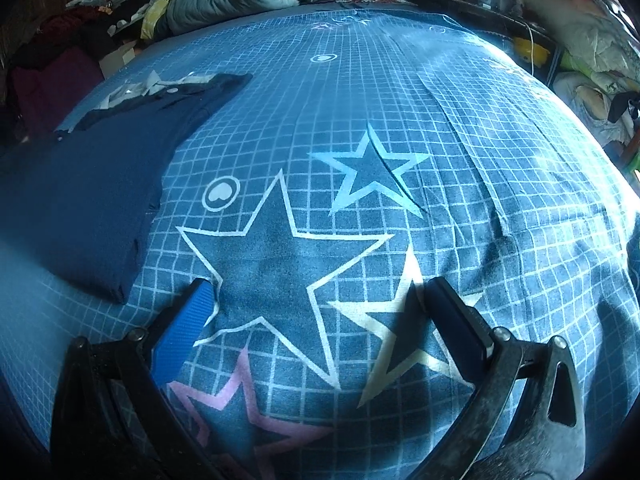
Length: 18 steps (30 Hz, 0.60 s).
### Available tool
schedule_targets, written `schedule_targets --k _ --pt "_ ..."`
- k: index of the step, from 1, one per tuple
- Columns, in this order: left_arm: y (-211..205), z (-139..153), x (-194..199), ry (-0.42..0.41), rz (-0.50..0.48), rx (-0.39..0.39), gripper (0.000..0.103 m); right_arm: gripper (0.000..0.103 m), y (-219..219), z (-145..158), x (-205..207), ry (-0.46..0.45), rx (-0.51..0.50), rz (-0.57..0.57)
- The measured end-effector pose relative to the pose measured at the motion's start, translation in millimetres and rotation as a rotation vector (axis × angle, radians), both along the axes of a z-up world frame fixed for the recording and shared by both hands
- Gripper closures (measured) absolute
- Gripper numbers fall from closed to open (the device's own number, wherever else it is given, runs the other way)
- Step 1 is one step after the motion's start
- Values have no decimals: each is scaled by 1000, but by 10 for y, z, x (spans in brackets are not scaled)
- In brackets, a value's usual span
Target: Fold small clothes
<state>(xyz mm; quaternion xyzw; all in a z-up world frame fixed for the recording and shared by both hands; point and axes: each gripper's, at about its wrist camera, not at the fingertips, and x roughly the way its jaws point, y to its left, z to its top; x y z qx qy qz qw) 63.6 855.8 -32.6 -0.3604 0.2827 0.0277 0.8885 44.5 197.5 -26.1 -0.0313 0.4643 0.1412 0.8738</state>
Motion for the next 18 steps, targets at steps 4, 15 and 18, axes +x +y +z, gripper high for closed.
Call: schedule_targets --k 4,15,18 --pt "-943 744 315 -113 -196 228 92 0 -154 55 8 -4 111 -18" --pt "-3207 -32 1036 75 -707 358 85 0 -529 187 -2 -6 293 -101" --pt "-3199 -137 1030 80 -686 351 85 0 -560 252 25 18 353 -121"
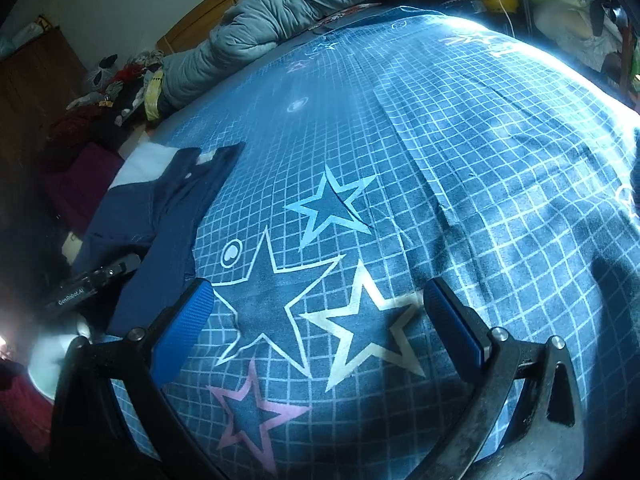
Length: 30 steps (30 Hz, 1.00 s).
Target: Fold small clothes
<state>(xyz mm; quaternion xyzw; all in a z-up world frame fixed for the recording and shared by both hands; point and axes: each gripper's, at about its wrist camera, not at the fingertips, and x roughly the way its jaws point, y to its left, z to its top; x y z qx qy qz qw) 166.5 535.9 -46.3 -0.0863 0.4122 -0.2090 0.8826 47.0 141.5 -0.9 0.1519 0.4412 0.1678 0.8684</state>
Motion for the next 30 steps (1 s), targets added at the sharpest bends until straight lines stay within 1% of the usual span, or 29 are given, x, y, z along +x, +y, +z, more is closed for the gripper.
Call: schedule_targets --k 1,2,4,7,9,10,11,12,13,14,15,16,17,18,19,20,21,22,24,27,28,30 --pt "40 62 -19 -11 9 -15 85 0 5 71 -12 -7 36 -2" --pt "90 167 -62 -43 18 -19 85 0 34 150 -7 -18 65 -2" --pt "151 329 -138 -90 24 -14 85 0 152 290 61 -13 134 34" --pt "254 579 -317 -157 35 -36 85 0 538 516 324 9 331 146" --pt "291 754 -431 -205 41 -56 85 0 871 544 574 68 482 246" --pt "312 845 -459 -231 44 -62 85 0 1129 498 777 129 561 306" --pt "298 944 -485 -250 45 -74 85 0 1330 443 920 178 589 343" --pt "332 1019 -526 -273 44 -91 85 0 1578 377 1081 226 593 378" --pt "270 1109 -509 -287 42 -94 85 0 1753 324 1190 254 581 406" --pt "276 1134 -517 -295 32 -88 85 1 1934 259 1305 281 534 410" --pt "279 1125 -504 -284 20 -64 85 1 2022 211 1369 290 502 405" --pt "279 1073 -485 -263 7 -37 85 2 2078 197 1414 294 512 402" --pt "281 993 -471 -232 -12 -28 85 2 2108 208 1423 290 545 410" --pt "250 882 -461 -185 -46 -11 85 2 2091 239 1404 280 552 413" --pt "181 779 -491 -167 -74 49 84 2 2057 274 1373 262 542 417" --pt "72 655 -563 -156 -105 100 74 2 2018 281 1322 247 516 418" --pt "-11 569 -592 -136 -144 153 70 2 1965 254 1266 245 487 412" --pt "-85 484 -663 -132 -165 186 68 2 1873 226 1239 251 472 404" --pt "-211 410 -742 -130 -210 215 66 2 1724 101 1135 276 462 383" --pt "-355 333 -753 -129 -218 248 62 2 1489 -19 1075 307 480 350" --pt "-388 272 -728 -123 -213 274 62 2 1429 -60 1052 312 492 339" --pt "-455 148 -689 -112 -206 366 62 2 1325 -106 1024 315 515 317"
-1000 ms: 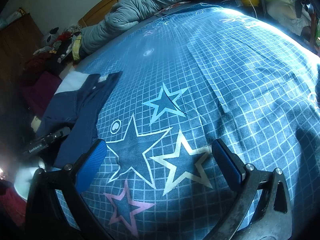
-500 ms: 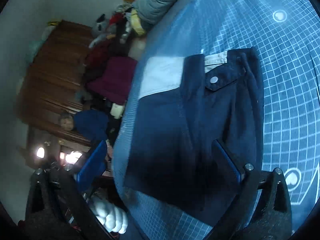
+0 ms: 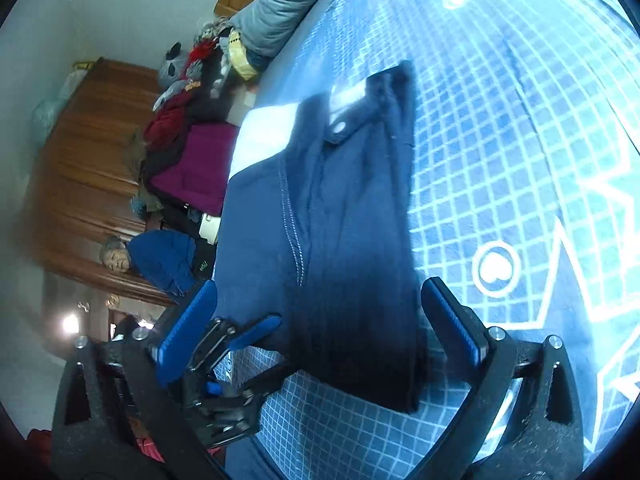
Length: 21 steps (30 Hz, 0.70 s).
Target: Fold small clothes
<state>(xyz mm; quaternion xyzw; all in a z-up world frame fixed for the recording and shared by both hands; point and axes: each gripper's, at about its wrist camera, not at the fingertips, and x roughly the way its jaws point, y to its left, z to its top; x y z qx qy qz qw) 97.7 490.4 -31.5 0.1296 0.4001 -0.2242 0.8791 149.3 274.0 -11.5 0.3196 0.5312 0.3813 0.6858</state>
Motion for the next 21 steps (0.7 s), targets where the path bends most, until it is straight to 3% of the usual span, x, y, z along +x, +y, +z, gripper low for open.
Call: schedule_targets --k 2,6,13,15,17,21 --pt "-16 -76 -8 17 -9 24 62 2 -67 -10 -10 -2 12 -6" --pt "-28 -133 -13 -25 12 106 58 1 -144 -6 -3 -20 30 -4" --pt "56 -75 65 -46 97 20 58 0 -392 14 -152 -45 58 -5" --pt "-48 -125 17 -22 43 26 57 0 -455 12 -172 -47 67 -7" --pt "-152 -133 -58 -28 -4 34 44 0 -509 -8 -187 -46 79 -14" --pt "-232 -137 -67 -63 21 81 41 0 -514 -59 -257 -32 120 24"
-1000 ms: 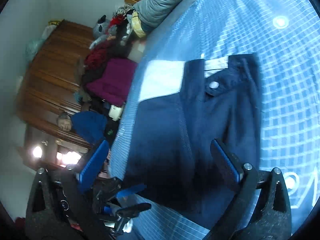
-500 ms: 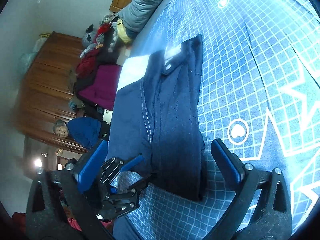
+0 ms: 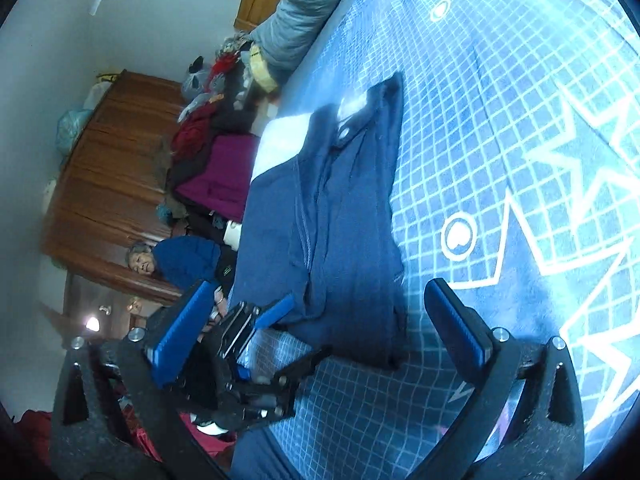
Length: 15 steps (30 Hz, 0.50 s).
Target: Fold small clothes
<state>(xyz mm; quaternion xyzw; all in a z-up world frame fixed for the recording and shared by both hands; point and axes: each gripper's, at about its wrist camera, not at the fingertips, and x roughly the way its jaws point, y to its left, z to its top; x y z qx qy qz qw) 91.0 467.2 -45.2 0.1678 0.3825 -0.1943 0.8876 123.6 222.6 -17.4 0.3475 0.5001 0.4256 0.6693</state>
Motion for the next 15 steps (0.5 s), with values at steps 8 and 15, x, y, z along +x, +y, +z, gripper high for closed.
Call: schedule_targets --k 8,15 --pt "297 313 -281 -97 92 -4 41 22 613 -40 -121 22 53 200" --pt "461 380 -416 -94 118 -38 41 23 905 -136 50 61 -48 224"
